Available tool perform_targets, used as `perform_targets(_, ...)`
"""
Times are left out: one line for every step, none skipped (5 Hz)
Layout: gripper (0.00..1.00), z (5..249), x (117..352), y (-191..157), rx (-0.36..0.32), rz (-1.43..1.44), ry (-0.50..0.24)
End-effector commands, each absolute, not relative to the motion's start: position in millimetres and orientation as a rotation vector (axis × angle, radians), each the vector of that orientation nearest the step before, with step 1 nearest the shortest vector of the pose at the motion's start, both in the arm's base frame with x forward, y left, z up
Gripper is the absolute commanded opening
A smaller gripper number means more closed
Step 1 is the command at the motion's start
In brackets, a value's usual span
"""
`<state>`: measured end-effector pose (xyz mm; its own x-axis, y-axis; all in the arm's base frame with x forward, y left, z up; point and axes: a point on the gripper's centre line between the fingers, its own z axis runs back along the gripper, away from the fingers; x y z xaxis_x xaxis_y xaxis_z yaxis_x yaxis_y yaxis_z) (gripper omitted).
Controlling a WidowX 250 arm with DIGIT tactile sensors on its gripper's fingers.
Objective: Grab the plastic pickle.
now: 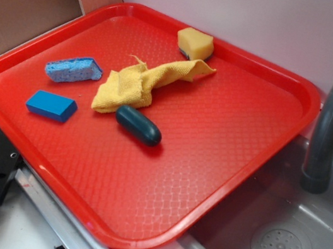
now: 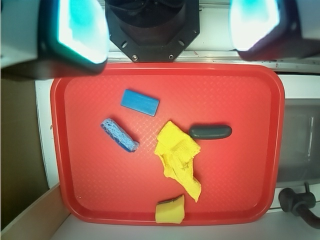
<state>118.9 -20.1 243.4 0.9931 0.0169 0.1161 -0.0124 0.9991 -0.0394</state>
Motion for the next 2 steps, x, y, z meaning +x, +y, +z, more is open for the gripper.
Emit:
perform_targets(1.00, 243.4, 118.9, -20.1, -0.039, 0.015, -0.117)
perform_targets(1.00, 240.4, 123.6, -16.1, -0.130, 0.134, -0.068)
